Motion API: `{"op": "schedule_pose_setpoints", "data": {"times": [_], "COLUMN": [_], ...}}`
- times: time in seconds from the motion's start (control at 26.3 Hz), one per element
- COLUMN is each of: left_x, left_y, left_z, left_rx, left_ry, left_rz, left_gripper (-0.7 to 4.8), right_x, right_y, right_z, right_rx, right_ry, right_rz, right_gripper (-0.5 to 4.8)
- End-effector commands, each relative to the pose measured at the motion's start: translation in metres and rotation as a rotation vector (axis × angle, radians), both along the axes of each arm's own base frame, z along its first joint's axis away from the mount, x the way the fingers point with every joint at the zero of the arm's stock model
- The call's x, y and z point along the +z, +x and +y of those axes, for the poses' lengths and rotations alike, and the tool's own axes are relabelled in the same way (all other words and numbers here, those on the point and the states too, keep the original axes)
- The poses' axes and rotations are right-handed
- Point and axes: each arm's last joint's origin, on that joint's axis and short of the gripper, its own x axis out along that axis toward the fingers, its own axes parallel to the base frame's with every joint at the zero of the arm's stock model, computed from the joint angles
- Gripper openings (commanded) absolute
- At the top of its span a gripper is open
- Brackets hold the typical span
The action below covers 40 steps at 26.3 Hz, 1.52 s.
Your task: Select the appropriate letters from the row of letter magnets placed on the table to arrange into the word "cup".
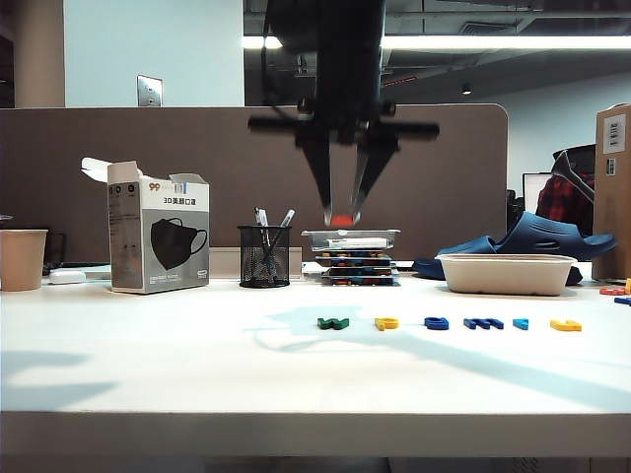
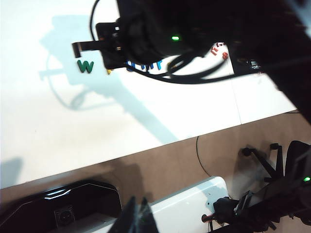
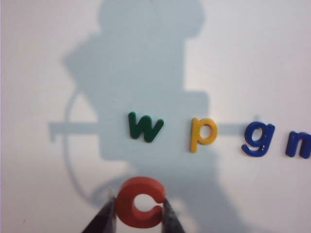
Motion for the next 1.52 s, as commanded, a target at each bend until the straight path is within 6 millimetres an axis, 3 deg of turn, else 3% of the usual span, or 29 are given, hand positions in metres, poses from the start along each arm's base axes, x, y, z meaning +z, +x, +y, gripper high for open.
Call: {"op": "schedule_pose_setpoints", "data": {"times": [0.04,0.27,0.57,0.8,1.52], "left_x": [0.001,0.001,0.001,0.001,0.001], "left_y": [-0.001,-0.001,-0.001,-0.001,-0.001], "left_z": [0.0,0.0,0.0,0.0,0.0], "left_rx": [-0.005,-0.005,-0.005,-0.006,-0.006], "left_ry": [-0.005,-0.005,-0.005,-0.006,-0.005], "left_rz": [-0.01,-0.01,-0.01,-0.01,-0.009], "left_gripper": [-0.05,-0.05,-0.05,-0.05,-0.05], "right_x": [0.019,0.055,0.056,0.038,-0.062], "right_y": [-0.01,-0.033,-0.043,-0.047,-0.051], "right_z": [-0.007,-0.017,-0.01,0.001,0.01], "right_rx": [0.001,0.034,0.06,0.079,0.09], "right_ry": [0.003,0.021,0.002,-0.003,0.024], "right_rz": [-0.016,-0.064,-0.07,-0.046,0.063], "right_gripper": [1.13,1.13,1.13,1.13,1.13]}}
